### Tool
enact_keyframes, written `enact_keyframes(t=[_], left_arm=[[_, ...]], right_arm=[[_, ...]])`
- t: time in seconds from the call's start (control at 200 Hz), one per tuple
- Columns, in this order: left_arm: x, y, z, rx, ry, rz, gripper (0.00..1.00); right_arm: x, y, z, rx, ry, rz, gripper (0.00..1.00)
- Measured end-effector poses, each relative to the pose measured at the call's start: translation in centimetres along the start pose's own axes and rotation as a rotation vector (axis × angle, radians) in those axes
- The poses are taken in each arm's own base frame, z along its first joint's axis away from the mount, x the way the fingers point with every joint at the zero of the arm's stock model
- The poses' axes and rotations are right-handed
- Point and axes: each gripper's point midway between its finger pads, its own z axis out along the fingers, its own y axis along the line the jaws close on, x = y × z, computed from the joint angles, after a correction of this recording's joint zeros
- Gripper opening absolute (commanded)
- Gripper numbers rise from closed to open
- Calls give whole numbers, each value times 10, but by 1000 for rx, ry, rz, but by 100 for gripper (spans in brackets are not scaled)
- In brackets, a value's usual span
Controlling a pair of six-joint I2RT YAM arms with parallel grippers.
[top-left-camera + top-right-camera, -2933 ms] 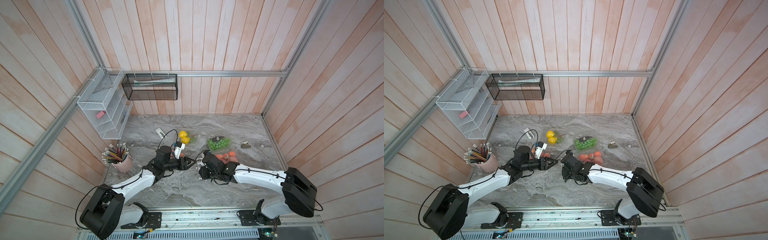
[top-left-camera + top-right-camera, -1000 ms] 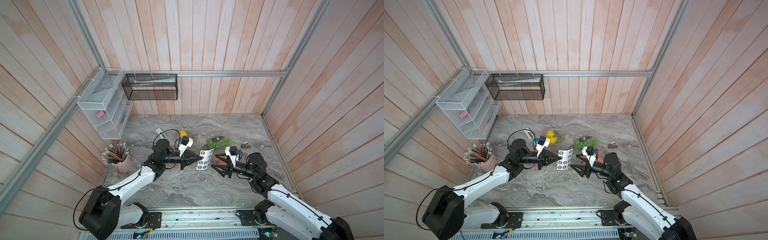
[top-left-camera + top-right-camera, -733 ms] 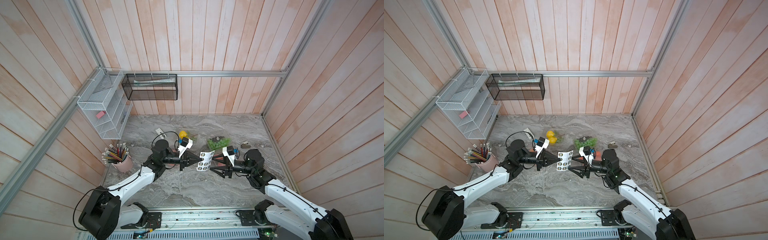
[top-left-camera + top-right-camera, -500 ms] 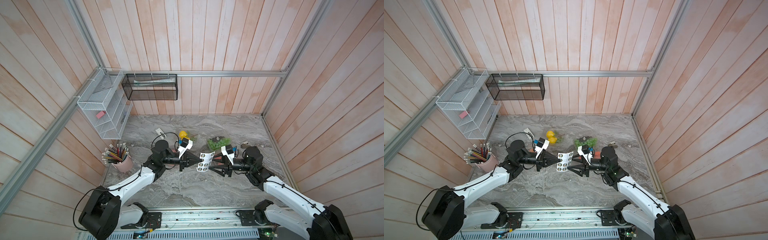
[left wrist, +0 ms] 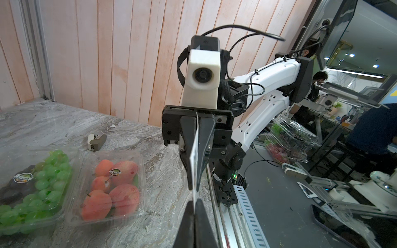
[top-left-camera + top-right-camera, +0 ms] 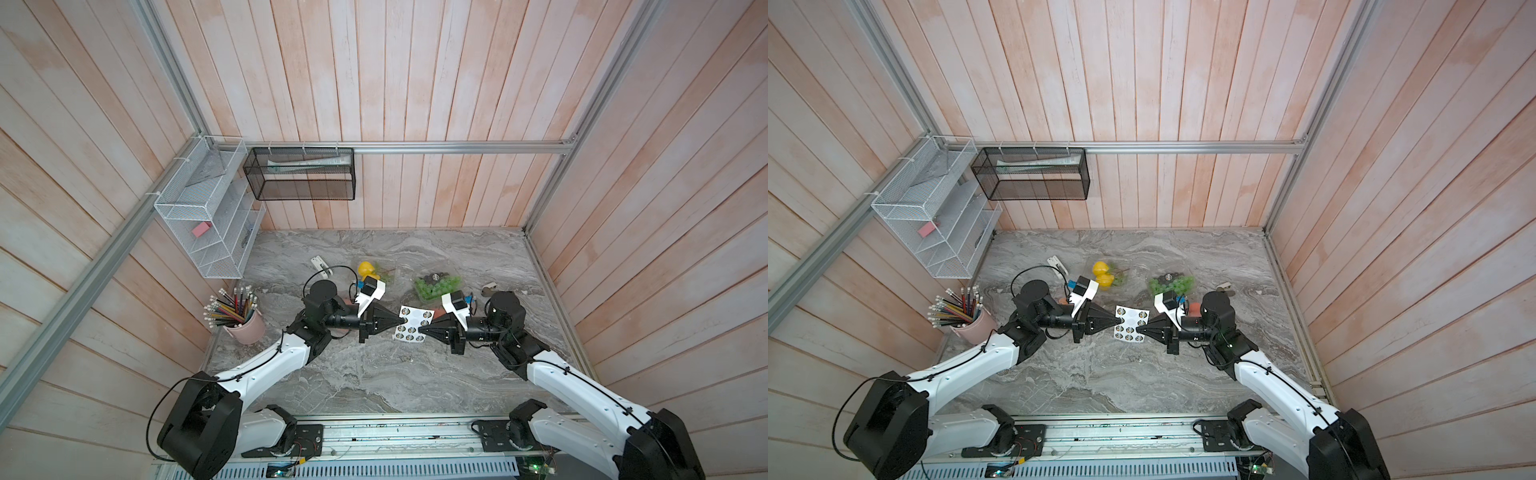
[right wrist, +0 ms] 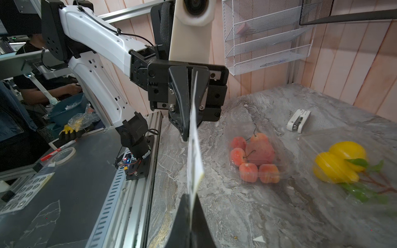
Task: Label fruit boxes
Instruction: Adjust the label sticker.
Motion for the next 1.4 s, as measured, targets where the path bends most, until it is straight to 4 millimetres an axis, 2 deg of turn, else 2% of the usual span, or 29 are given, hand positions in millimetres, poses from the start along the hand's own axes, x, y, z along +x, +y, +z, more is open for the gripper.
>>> enact_keyframes(t=[0.055, 0.115, 0.435, 0.535, 0.725, 0.875, 0.97, 1.07, 1.15, 1.235, 1.36, 1.4], left_arm=[[1, 0, 0, 1, 2, 6, 32], [3, 0, 0, 1, 5, 9, 34], [11, 1, 4, 12, 21, 14, 33], [16, 0, 7, 22, 33, 0, 29], [24, -1, 13, 39, 51, -17, 12], [26, 0, 13, 40, 54, -23, 11], [25, 0, 14, 41, 53, -19, 20], [25, 0, 14, 40, 52, -29, 21], [24, 0, 14, 39, 50, -32, 13], [23, 0, 14, 40, 48, -35, 10], [23, 0, 14, 40, 48, -41, 0], [23, 0, 14, 39, 48, -42, 0]], right_arm=[[0, -1, -1, 3, 0, -1, 0], [0, -2, -1, 6, -1, -3, 0], [-4, -1, -1, -7, -3, -7, 0], [-7, -1, -1, -8, -7, -19, 0], [-14, -1, -1, -10, -14, -38, 0], [-17, -2, -2, -6, -13, -45, 0], [-14, -3, -2, -4, -5, -36, 0], [-12, -3, -2, -3, 3, -33, 0], [-9, -3, -2, -3, 12, -27, 0], [-6, -3, -2, -3, 21, -20, 0], [-6, -4, -2, -1, 27, -22, 0], [-6, -4, -3, 0, 27, -22, 0]])
